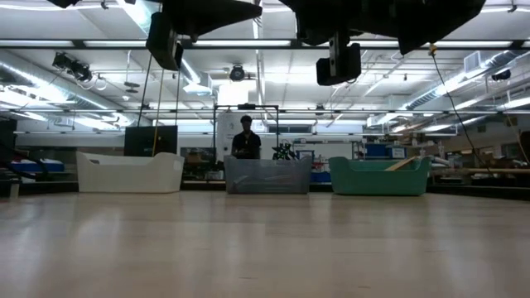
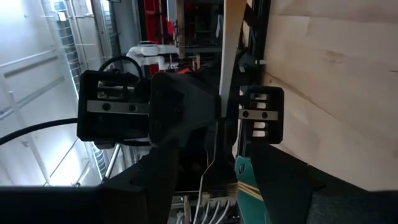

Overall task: Sort silverware by color (type)
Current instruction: Put the orange fork into the black bin

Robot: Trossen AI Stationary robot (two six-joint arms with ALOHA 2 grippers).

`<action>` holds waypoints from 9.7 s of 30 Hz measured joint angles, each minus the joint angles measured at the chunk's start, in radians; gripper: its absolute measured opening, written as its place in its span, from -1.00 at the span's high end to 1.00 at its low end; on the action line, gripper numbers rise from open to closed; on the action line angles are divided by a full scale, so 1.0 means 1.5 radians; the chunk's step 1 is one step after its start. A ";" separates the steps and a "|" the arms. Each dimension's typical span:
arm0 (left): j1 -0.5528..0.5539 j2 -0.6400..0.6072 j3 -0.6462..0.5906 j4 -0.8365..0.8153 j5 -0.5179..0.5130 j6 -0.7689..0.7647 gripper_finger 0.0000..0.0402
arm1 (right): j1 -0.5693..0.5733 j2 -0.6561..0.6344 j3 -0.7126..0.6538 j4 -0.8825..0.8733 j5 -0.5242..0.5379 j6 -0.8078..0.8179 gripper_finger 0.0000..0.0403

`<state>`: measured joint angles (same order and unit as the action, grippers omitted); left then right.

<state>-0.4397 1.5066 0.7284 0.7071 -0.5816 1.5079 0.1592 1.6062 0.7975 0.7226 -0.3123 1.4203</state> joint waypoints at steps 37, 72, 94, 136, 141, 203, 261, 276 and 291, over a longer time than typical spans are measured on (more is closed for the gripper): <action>0.007 0.000 0.000 0.000 0.011 -0.002 0.91 | 0.016 0.000 0.000 0.012 0.057 0.000 0.90; 0.007 0.000 0.000 -0.020 -0.024 -0.017 0.92 | -0.042 -0.001 0.000 -0.012 -0.087 -0.004 0.53; 0.048 0.000 0.000 -0.040 -0.095 -0.054 0.91 | -0.110 -0.221 -0.001 -0.386 0.053 -0.195 0.53; 0.242 -0.001 0.000 -0.168 0.021 -0.478 0.91 | 0.041 0.007 0.521 -1.081 0.437 -0.532 0.54; 0.243 -0.001 0.001 -0.169 0.020 -0.490 0.91 | 0.046 0.008 0.517 -1.120 0.510 -0.534 0.54; 0.238 -0.001 0.026 -0.132 -0.002 -0.555 0.91 | 0.039 0.008 0.512 -1.000 0.510 -0.444 0.58; 0.219 -0.001 0.026 -0.060 -0.028 -0.572 0.58 | 0.027 0.007 0.512 -0.984 0.564 -0.418 0.94; 0.218 0.000 0.026 -0.067 -0.026 -0.571 0.90 | 0.027 0.008 0.512 -0.985 0.554 -0.421 0.88; 0.219 0.000 0.026 -0.070 -0.029 -0.577 0.89 | 0.022 0.008 0.521 -0.994 0.500 -0.435 0.45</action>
<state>-0.1112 1.5063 0.7670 0.6016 -0.6255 0.6430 0.1921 1.6176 1.5788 -0.7680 0.4384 0.7674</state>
